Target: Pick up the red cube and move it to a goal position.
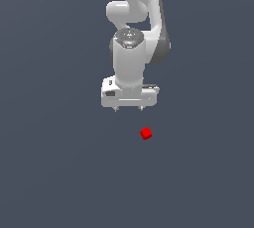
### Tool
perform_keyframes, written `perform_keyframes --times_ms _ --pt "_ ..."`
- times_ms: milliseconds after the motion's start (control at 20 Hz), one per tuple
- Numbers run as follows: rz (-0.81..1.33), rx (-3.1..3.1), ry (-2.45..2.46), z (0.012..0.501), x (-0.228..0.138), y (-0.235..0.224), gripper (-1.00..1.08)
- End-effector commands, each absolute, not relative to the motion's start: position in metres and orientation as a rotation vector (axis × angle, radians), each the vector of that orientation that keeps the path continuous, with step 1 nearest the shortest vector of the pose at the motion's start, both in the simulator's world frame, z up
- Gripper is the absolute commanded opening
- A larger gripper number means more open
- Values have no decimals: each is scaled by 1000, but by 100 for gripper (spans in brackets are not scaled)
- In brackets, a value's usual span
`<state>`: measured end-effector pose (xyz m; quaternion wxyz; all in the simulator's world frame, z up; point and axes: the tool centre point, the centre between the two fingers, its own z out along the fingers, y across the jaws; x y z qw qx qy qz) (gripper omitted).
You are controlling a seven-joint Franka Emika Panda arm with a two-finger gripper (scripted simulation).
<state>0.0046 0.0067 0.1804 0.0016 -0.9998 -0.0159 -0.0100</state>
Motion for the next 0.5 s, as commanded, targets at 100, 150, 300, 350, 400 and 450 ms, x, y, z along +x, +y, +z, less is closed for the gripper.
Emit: perform_keyframes --times_ms 100,150,300,350,400,450 --pt "-31 -3138 -54 179 5 7 100" --pt "-31 -3138 -59 178 5 8 100" --pt "-29 -3137 -86 170 7 12 100" --pt "-29 -3136 -99 166 8 14 100" --pt "-28 -3136 -113 162 10 16 100" --pt "-27 -3135 -130 157 11 18 100"
